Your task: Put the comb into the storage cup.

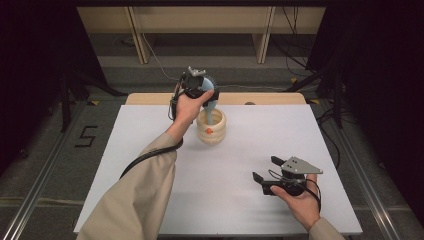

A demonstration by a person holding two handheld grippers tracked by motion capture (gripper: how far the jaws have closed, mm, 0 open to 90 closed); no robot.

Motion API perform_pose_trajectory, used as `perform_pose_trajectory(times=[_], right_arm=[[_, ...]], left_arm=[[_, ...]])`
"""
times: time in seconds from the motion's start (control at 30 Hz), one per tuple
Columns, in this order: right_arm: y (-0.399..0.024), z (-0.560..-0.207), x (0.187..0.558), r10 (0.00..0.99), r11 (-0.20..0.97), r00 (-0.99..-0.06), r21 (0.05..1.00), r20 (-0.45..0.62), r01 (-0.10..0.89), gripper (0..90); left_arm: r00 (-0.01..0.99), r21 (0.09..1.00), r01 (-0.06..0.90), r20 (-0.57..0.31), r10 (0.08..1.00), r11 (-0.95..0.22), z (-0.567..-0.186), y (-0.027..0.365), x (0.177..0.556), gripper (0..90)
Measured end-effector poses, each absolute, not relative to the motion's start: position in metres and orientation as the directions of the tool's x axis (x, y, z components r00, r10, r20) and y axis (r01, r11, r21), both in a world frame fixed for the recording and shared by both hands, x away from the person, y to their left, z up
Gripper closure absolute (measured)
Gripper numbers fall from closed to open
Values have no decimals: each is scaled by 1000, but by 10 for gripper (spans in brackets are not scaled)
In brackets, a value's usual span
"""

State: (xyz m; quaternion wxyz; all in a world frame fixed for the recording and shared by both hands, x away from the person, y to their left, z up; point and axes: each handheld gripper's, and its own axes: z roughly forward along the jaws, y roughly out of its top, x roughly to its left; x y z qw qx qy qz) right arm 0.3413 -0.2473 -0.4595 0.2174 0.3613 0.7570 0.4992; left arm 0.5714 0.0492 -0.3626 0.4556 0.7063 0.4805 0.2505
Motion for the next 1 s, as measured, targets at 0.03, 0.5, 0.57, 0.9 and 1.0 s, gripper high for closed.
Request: perform_pose_trajectory(times=[0.03, 0.5, 0.57, 0.9, 1.0], right_arm=[[-247, -460, 341, 765, 240, -643, 913, 32, 330, 120], [-248, -459, 341, 765, 237, -643, 914, 33, 329, 121], [-248, -459, 341, 767, 236, -641, 914, 33, 330, 121], [-248, -459, 341, 767, 239, -641, 912, 34, 334, 125], [-248, -459, 341, 767, 238, -641, 912, 33, 333, 125]], left_arm=[[411, 885, 451, -92, 907, -115, -363, 49, 572, 160], [383, 878, 473, -135, 914, -69, -368, 54, 575, 151], [383, 877, 475, -135, 914, -70, -369, 55, 574, 149], [389, 877, 476, -143, 910, -66, -371, 63, 571, 133], [403, 877, 475, -141, 904, -75, -372, 66, 570, 117]])
